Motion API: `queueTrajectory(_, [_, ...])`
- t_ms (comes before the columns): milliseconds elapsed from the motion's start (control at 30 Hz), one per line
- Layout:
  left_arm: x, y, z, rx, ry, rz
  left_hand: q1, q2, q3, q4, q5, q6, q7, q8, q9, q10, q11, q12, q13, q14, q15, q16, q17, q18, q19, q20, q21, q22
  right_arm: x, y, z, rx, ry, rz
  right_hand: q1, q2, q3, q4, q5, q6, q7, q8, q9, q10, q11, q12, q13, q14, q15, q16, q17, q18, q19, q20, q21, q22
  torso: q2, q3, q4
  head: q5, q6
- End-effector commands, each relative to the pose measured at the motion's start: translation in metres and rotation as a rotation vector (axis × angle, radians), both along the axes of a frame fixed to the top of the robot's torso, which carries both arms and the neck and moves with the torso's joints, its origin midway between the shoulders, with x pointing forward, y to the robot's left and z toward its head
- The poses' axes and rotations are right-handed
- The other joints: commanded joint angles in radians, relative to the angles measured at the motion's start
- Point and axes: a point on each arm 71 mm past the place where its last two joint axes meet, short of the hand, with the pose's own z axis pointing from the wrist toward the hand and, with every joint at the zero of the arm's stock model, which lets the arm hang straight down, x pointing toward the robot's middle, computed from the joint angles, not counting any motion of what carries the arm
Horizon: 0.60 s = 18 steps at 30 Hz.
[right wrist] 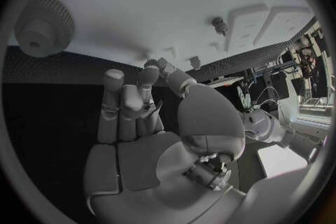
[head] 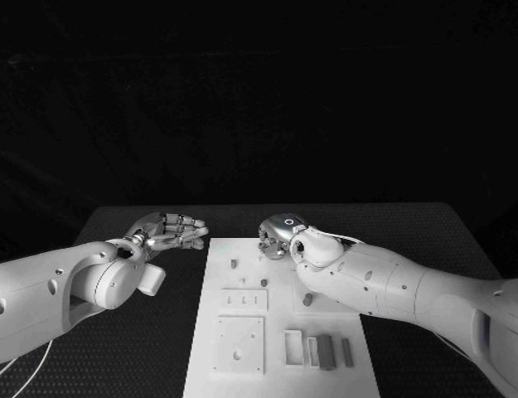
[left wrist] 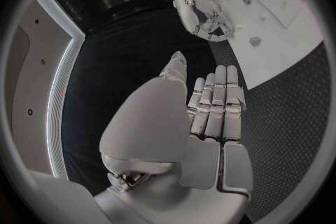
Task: Assemble the parts on the task board
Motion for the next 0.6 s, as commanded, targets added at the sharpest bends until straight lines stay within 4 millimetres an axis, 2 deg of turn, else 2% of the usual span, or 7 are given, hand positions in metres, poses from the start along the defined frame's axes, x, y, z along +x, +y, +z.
queueTrajectory(33, [-0.0002,-0.0028,0.001,-0.012,0.0,-0.017,-0.011,-0.001,-0.002,0.0,-0.005,-0.008,0.015,-0.006,-0.002,-0.001,0.002,-0.006,-0.002,0.008,-0.001,-0.005,0.001,-0.003,0.007,-0.001,-0.006,-0.002,0.0004,0.0004,-0.0011,-0.008,0.009,0.004,0.0,-0.013,0.005,0.003,0.006,-0.012,0.003,-0.008,-0.004,0.001,0.009,-0.007,0.0,-0.002,0.008,0.001,-0.001,0.015,-0.007,0.002,-0.002,0.017,0.0,0.0002,-0.0003,0.0,0.001])
queueTrajectory(233, [-0.0001,-0.0022,0.001,-0.011,0.0,-0.015,-0.012,0.0,-0.002,0.0,-0.005,-0.009,0.015,-0.007,-0.002,-0.002,0.002,-0.007,-0.002,0.008,-0.001,-0.005,0.002,-0.004,0.007,-0.001,-0.006,-0.002,0.0015,-0.0025,-0.0012,-0.009,0.006,-0.008,0.002,-0.006,0.008,0.005,0.006,-0.01,0.003,-0.009,-0.005,0.001,0.009,-0.007,0.0,-0.002,0.01,0.001,-0.002,0.015,-0.007,0.002,-0.002,0.017,0.001,0.0002,-0.0004,-0.001,0.001])
queueTrajectory(600, [0.0002,-0.0026,0.0009,-0.011,0.0,-0.016,-0.012,0.0,-0.002,0.0,-0.005,-0.009,0.014,-0.007,-0.002,-0.002,0.002,-0.008,-0.002,0.008,-0.001,-0.006,0.003,-0.004,0.007,-0.001,-0.007,-0.002,0.0006,-0.0041,-0.0007,0.008,0.01,-0.009,0.0,-0.007,0.007,0.005,0.005,-0.008,0.003,-0.008,-0.005,0.001,0.01,-0.007,0.001,-0.002,0.01,0.002,-0.002,0.015,-0.007,0.002,-0.002,0.017,0.0,0.0004,-0.0008,-0.002,0.002])
